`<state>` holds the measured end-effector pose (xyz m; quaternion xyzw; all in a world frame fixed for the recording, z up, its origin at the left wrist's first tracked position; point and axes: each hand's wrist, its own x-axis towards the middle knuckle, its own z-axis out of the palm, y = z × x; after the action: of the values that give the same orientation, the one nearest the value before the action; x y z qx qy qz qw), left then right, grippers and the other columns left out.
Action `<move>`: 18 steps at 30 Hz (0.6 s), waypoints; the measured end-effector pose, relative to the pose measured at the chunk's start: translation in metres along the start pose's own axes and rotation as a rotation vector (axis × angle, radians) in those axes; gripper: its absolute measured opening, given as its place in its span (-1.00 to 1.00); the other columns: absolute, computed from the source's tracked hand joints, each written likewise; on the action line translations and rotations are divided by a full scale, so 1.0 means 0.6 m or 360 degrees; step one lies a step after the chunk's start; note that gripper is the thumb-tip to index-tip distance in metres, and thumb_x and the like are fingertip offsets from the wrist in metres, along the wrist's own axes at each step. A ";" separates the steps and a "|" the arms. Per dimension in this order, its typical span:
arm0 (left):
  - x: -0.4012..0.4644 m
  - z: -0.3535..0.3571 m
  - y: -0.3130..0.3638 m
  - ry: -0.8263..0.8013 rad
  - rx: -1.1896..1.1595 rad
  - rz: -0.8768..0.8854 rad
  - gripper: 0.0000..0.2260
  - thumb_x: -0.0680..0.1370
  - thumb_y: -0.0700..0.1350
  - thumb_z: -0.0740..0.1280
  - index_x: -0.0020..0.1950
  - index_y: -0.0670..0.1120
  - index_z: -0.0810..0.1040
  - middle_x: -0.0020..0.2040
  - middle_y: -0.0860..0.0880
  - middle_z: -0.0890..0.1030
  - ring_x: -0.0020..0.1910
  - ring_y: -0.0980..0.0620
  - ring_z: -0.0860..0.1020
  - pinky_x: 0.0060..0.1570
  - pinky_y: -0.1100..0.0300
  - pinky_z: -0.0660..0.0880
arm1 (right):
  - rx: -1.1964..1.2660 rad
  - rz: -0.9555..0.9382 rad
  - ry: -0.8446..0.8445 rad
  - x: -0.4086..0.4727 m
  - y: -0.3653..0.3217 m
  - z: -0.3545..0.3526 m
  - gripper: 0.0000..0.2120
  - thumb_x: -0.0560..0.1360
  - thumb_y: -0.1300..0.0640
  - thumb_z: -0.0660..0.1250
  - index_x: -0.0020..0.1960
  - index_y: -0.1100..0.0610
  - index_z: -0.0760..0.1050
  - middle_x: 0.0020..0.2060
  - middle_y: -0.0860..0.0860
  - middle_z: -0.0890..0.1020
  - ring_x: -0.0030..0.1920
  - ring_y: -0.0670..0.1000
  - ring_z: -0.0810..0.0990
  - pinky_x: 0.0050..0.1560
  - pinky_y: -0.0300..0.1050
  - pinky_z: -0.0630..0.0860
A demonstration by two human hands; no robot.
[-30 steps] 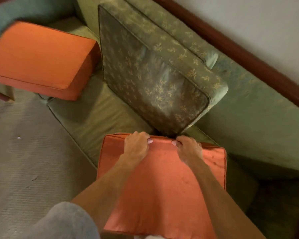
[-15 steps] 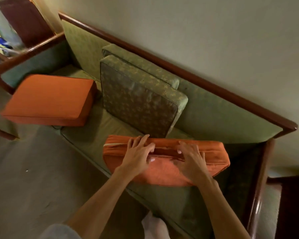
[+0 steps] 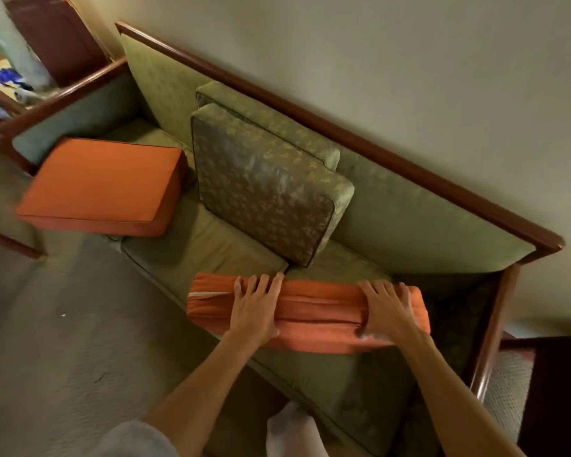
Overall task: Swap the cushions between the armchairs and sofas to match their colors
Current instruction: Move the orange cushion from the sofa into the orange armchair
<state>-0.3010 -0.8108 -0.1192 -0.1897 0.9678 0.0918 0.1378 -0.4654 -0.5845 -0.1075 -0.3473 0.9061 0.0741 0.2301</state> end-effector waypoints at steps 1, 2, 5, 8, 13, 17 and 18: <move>0.005 -0.006 -0.002 -0.0021 0.0003 0.0004 0.08 0.27 0.20 0.57 0.59 0.06 -0.02 0.45 -0.06 0.30 0.49 -0.15 0.21 0.50 -0.25 -0.04 | 0.0004 0.0000 -0.0016 -0.003 0.019 0.001 0.08 0.18 -0.31 0.52 0.53 -0.04 0.08 0.44 0.03 0.31 0.48 0.12 0.22 0.51 0.29 0.00; 0.009 -0.014 -0.009 -0.0051 0.0005 -0.0009 0.09 0.26 0.21 0.58 0.60 0.06 -0.01 0.46 -0.07 0.30 0.50 -0.16 0.21 0.50 -0.27 -0.07 | 0.0020 -0.0006 -0.0036 -0.005 0.029 0.001 0.06 0.19 -0.31 0.52 0.53 -0.05 0.08 0.43 0.02 0.32 0.47 0.11 0.24 0.51 0.29 0.01; 0.020 -0.039 -0.051 -0.0137 0.0059 -0.0108 0.08 0.23 0.22 0.60 0.59 0.01 0.07 0.47 -0.05 0.32 0.52 -0.15 0.22 0.51 -0.31 -0.08 | 0.0111 -0.0004 -0.0027 0.005 0.024 0.003 0.03 0.19 -0.28 0.54 0.51 -0.06 0.12 0.40 0.02 0.33 0.46 0.12 0.24 0.50 0.30 0.00; 0.026 -0.050 -0.073 -0.0211 0.0092 -0.0169 0.00 0.24 0.20 0.61 0.52 -0.06 0.20 0.47 -0.04 0.35 0.48 -0.13 0.28 0.51 -0.28 0.04 | 0.0219 -0.0006 0.0034 0.014 0.001 -0.006 -0.06 0.20 -0.23 0.54 0.46 -0.09 0.21 0.35 0.01 0.37 0.43 0.11 0.27 0.47 0.32 0.03; 0.039 -0.057 -0.042 -0.0231 0.0147 -0.0082 -0.13 0.30 0.17 0.60 0.47 -0.08 0.28 0.43 -0.04 0.41 0.45 -0.13 0.32 0.51 -0.17 0.09 | 0.0394 0.0156 0.0108 -0.020 0.002 0.014 -0.19 0.21 -0.21 0.51 0.40 -0.13 0.31 0.27 -0.04 0.42 0.38 0.08 0.30 0.43 0.30 0.07; 0.054 -0.064 -0.048 -0.0228 0.0162 0.0081 -0.25 0.30 0.16 0.60 0.36 -0.04 0.36 0.36 -0.03 0.47 0.41 -0.09 0.38 0.43 -0.09 0.23 | 0.0455 0.0281 0.0175 -0.061 -0.010 0.039 -0.23 0.20 -0.24 0.50 0.36 -0.14 0.36 0.20 -0.07 0.46 0.31 0.06 0.34 0.37 0.25 0.15; 0.060 -0.071 -0.052 -0.0233 0.0170 0.0127 -0.26 0.29 0.17 0.60 0.35 -0.03 0.37 0.35 -0.03 0.48 0.40 -0.09 0.40 0.40 -0.09 0.26 | 0.0476 0.0330 0.0209 -0.067 -0.018 0.042 -0.24 0.19 -0.23 0.51 0.35 -0.14 0.38 0.18 -0.07 0.46 0.29 0.06 0.35 0.36 0.24 0.16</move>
<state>-0.3308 -0.8612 -0.0937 -0.1361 0.9654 0.0592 0.2143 -0.4228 -0.5616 -0.1105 -0.2180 0.9510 -0.0610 0.2106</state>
